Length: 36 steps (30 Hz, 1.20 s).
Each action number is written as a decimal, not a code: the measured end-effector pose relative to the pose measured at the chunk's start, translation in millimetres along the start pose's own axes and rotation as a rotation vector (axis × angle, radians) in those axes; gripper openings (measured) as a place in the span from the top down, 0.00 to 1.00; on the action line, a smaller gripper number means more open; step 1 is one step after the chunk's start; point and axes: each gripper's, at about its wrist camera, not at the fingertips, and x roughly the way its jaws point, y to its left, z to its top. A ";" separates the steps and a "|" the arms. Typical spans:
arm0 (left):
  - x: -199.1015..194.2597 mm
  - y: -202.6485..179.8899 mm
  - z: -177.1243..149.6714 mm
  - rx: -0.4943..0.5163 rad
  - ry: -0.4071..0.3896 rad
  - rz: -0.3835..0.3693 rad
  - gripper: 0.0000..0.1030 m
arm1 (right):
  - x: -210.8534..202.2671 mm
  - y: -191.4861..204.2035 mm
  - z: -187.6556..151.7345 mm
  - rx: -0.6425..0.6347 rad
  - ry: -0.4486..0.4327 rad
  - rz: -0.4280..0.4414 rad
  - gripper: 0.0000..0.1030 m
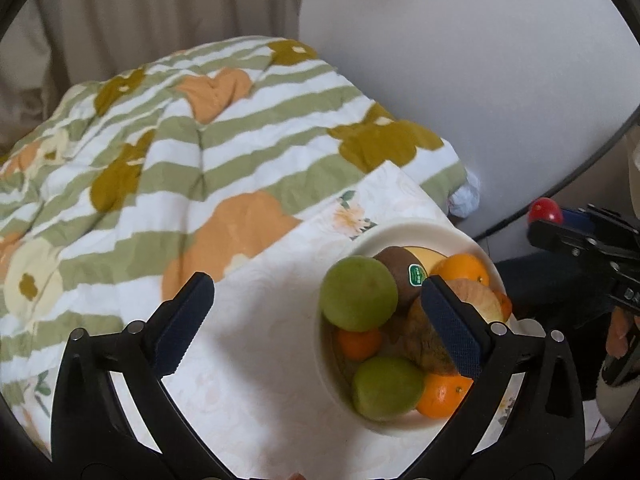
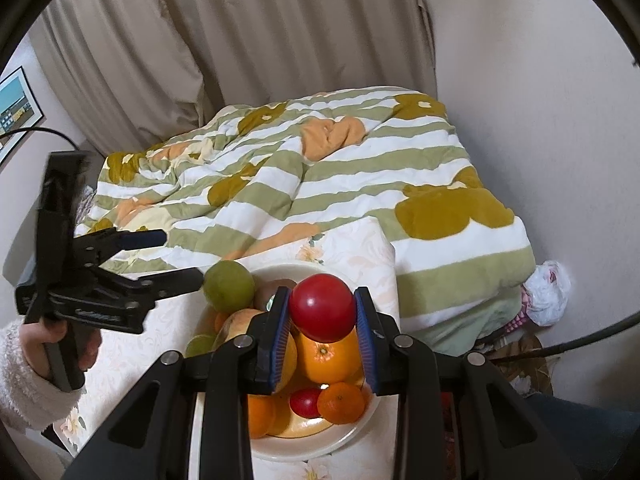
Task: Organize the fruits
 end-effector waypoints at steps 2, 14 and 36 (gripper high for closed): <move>-10.9 3.2 -3.6 -0.008 -0.012 0.026 0.00 | 5.4 1.2 5.4 -0.008 0.020 0.016 0.72; -47.5 18.0 -32.1 -0.129 -0.008 0.169 0.00 | 58.0 -0.3 15.6 -0.014 0.144 0.122 0.72; -79.3 14.2 -93.4 -0.214 -0.004 0.255 0.00 | 64.0 1.4 11.1 -0.038 0.132 0.054 0.01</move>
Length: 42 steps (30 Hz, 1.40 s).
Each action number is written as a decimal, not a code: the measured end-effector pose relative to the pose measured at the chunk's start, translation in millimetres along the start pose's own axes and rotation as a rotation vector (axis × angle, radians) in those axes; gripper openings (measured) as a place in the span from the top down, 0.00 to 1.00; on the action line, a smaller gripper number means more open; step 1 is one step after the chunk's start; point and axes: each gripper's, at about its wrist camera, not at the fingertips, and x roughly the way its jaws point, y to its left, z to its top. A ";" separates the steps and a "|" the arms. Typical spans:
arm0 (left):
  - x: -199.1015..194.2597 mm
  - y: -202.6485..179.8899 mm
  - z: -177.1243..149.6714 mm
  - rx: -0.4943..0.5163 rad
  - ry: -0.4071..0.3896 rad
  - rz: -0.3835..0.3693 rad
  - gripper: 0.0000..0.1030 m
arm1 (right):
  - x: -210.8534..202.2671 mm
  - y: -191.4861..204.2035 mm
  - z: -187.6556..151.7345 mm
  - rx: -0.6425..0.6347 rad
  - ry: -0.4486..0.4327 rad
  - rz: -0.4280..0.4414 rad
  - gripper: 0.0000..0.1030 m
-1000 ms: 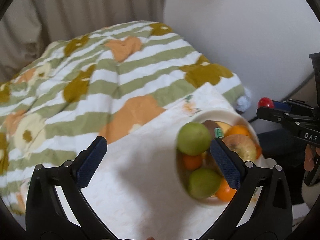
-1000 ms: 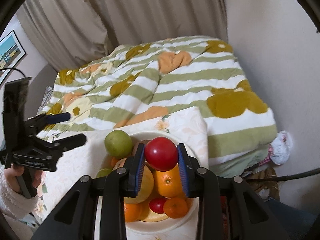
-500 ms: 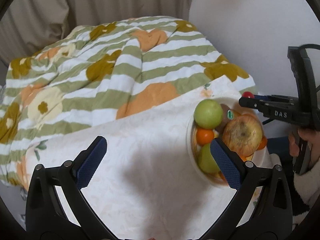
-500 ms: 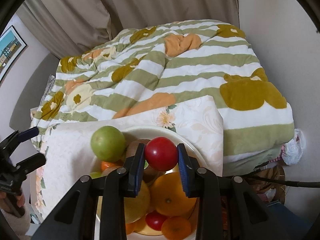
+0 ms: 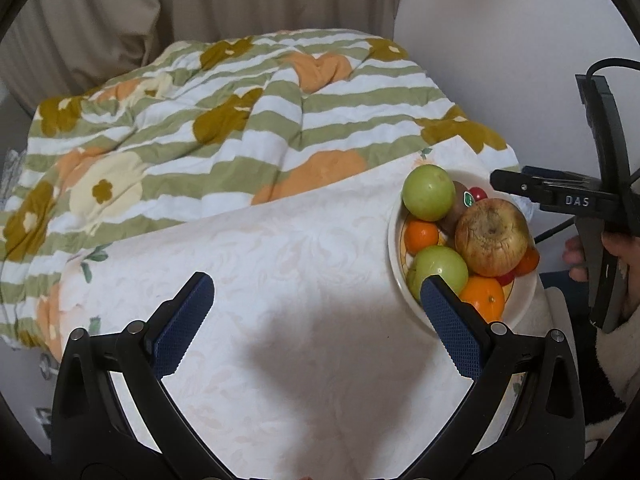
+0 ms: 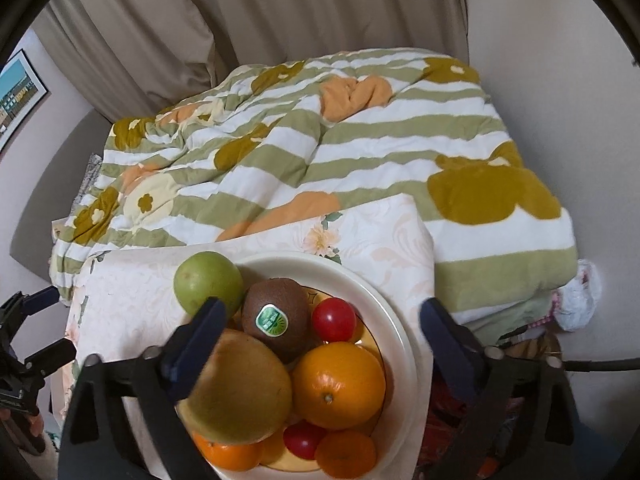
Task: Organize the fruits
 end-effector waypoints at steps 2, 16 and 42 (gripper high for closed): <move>-10.9 3.0 -2.4 0.007 -0.018 0.012 0.00 | -13.8 8.1 0.1 -0.012 -0.028 -0.020 0.01; -147.1 41.9 -39.6 -0.052 -0.248 0.111 0.00 | -141.1 135.7 -42.0 -0.107 -0.167 -0.089 0.01; -240.8 83.0 -128.7 -0.154 -0.390 0.178 0.00 | -190.5 227.2 -113.7 -0.138 -0.293 -0.234 0.01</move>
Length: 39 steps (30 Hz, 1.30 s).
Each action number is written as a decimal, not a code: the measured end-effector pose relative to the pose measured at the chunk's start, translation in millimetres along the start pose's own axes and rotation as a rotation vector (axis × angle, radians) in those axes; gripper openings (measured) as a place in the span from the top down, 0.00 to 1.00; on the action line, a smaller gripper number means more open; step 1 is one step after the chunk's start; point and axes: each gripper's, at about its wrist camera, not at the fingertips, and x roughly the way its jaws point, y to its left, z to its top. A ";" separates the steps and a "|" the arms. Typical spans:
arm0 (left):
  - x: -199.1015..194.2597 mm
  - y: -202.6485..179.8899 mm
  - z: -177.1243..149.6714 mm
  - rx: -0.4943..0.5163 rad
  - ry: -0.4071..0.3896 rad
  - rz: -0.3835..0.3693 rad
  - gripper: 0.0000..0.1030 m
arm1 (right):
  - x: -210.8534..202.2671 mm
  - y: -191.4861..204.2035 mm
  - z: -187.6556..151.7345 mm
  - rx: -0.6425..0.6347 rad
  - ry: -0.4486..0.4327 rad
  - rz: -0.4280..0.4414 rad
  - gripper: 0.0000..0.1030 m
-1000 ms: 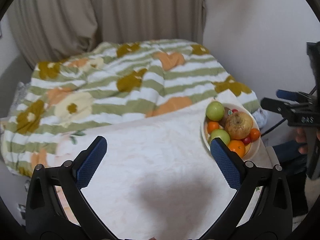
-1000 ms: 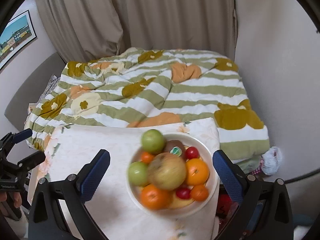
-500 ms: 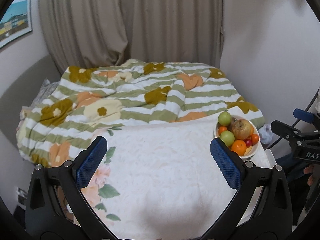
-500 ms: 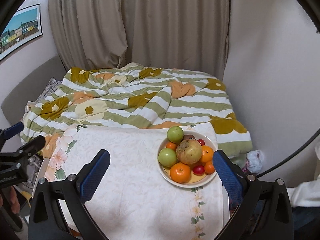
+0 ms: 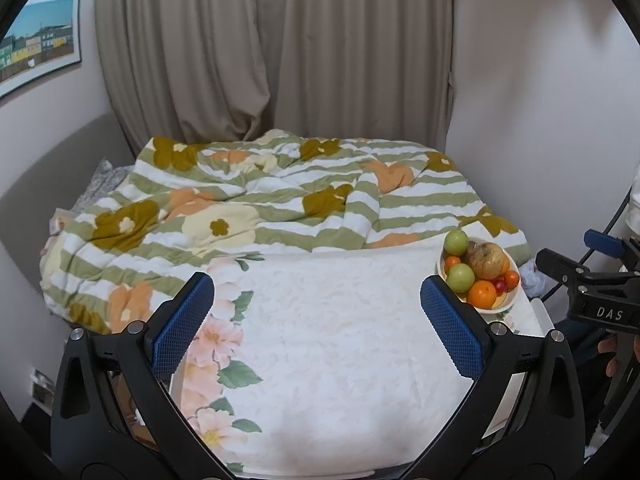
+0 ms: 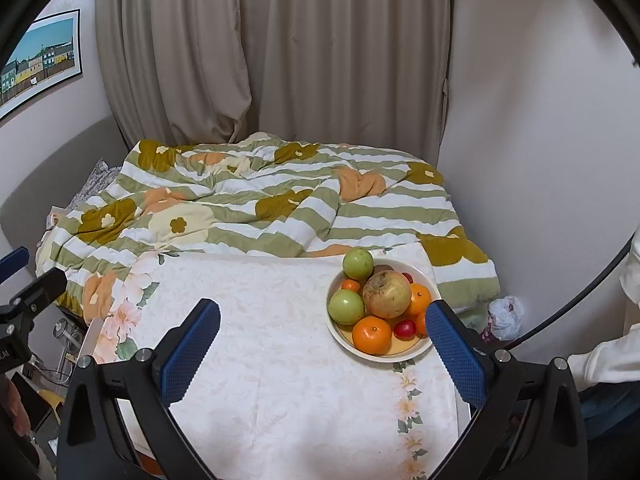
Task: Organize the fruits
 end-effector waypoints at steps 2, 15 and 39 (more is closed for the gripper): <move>-0.8 1.1 -1.0 -0.001 0.002 0.000 0.00 | 0.1 0.7 0.1 0.001 0.001 0.000 0.01; -0.7 1.9 -2.5 0.001 0.000 0.000 0.00 | -3.2 2.0 0.8 0.012 0.002 -0.007 0.01; -9.1 5.6 -0.5 0.015 -0.032 0.013 0.00 | -7.9 -3.7 0.4 0.026 -0.008 -0.005 0.01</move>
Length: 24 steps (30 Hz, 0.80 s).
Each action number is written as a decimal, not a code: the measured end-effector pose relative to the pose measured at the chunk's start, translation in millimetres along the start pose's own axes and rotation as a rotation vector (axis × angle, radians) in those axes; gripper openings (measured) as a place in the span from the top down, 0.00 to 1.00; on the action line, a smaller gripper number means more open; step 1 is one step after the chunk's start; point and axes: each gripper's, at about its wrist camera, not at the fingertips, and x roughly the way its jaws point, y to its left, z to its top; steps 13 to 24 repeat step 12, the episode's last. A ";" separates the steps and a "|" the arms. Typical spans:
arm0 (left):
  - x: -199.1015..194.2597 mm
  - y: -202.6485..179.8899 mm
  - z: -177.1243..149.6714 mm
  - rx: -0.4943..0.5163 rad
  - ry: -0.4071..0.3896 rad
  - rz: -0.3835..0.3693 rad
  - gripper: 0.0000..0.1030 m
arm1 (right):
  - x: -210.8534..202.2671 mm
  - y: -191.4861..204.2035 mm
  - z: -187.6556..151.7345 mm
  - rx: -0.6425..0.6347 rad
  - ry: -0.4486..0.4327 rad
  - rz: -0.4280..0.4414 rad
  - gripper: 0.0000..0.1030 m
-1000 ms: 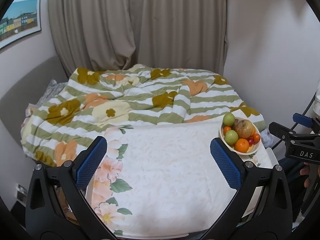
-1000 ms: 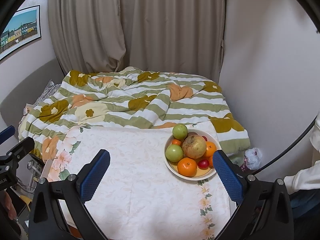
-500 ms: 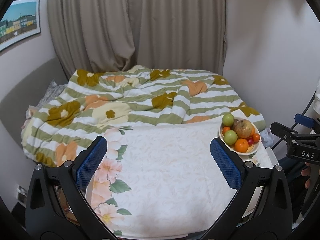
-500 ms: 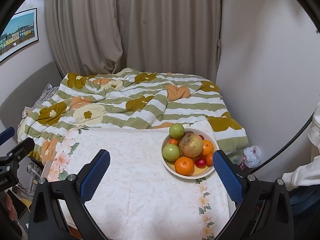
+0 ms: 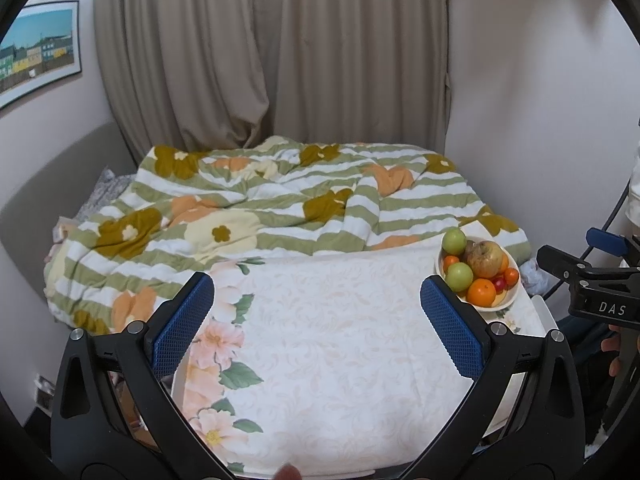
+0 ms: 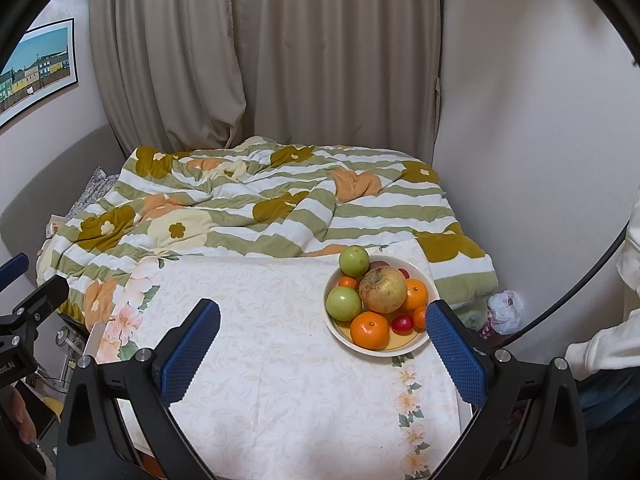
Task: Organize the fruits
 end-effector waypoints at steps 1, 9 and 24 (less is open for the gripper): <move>-3.3 -2.9 0.2 0.004 -0.007 0.005 0.00 | 0.2 -0.2 -0.3 -0.001 0.000 0.000 0.01; -4.6 -6.8 1.2 0.012 -0.026 0.014 0.00 | 0.1 -2.0 -0.2 0.000 0.002 -0.005 0.01; -2.7 -7.5 0.9 0.015 -0.022 0.013 0.00 | 1.2 -5.2 0.2 0.007 0.007 -0.007 0.01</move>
